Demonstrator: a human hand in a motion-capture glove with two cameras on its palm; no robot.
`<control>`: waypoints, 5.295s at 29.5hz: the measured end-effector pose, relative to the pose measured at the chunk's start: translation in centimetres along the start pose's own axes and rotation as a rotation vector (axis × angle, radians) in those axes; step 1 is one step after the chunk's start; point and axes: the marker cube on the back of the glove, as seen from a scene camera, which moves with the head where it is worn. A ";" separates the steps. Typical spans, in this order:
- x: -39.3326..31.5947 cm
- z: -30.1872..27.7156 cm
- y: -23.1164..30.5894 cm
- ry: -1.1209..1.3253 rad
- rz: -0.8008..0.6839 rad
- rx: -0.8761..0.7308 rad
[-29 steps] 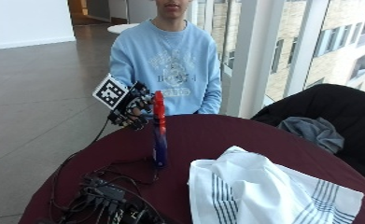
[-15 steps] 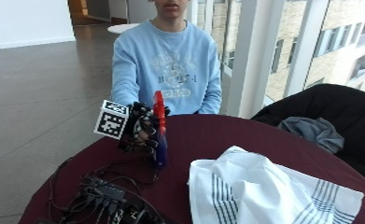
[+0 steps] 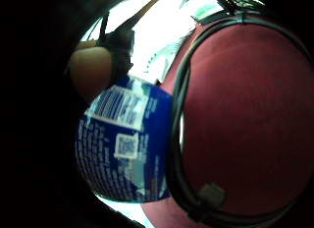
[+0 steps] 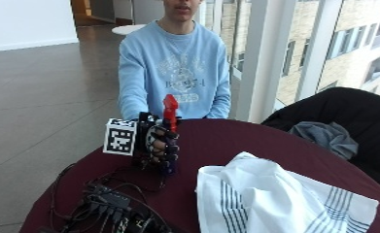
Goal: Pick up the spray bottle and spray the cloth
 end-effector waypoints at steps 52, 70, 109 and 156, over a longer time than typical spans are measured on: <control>-8.6 5.9 -11.1 0.241 0.444 -0.535; -8.8 6.3 -11.9 0.276 0.516 -0.590; -13.9 25.5 1.5 -0.268 -0.142 -0.620; -10.9 8.5 9.3 0.258 -0.342 -0.427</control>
